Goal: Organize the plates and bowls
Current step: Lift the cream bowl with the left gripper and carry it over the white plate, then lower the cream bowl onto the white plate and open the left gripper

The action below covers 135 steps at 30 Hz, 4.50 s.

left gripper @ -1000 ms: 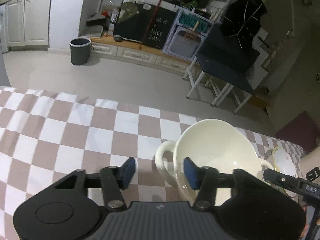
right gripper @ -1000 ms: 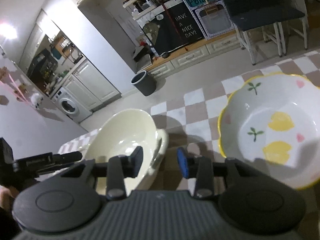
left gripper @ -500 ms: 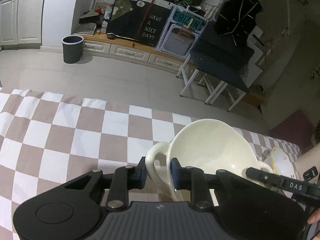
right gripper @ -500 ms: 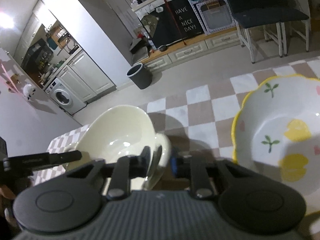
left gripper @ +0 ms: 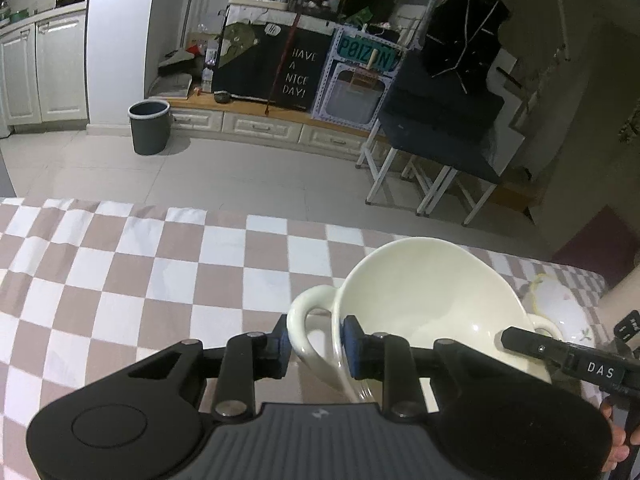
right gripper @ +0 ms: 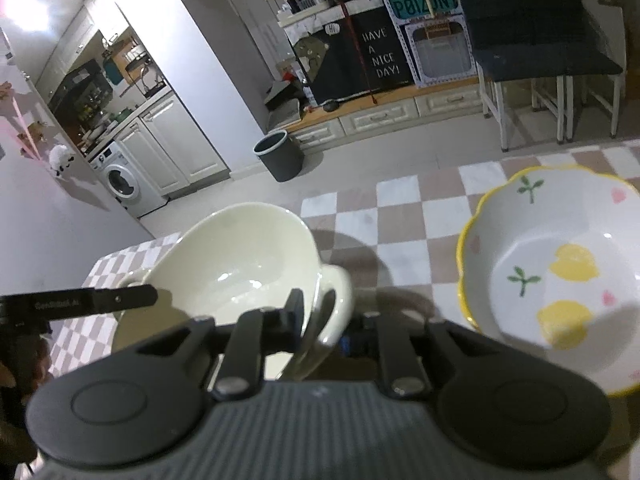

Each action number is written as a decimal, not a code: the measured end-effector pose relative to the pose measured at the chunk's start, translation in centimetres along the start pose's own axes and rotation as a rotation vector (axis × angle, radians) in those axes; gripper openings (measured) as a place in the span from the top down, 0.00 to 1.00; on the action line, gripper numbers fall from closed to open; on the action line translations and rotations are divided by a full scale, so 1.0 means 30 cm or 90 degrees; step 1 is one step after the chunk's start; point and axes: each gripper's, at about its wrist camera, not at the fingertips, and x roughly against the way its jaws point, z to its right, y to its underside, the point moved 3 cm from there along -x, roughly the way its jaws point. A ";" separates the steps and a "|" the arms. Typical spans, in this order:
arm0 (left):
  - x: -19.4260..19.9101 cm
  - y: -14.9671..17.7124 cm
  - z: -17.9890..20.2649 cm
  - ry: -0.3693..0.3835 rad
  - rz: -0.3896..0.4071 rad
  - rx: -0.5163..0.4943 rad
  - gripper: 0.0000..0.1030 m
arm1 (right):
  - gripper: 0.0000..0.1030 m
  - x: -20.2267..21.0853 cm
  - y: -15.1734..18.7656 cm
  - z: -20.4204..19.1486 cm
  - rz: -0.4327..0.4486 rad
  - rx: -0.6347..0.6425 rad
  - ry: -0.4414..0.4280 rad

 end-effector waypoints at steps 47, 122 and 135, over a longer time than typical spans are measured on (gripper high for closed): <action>0.993 0.765 0.267 0.015 0.043 0.008 0.73 | 0.80 0.856 0.630 -0.229 0.041 0.016 -0.011; 0.670 0.822 -0.016 0.001 -0.111 0.039 0.66 | 0.81 0.570 0.734 -0.316 -0.124 0.040 0.048; 0.670 0.823 0.006 -0.042 -0.120 -0.010 0.53 | 0.79 0.571 0.728 -0.316 -0.133 0.072 0.063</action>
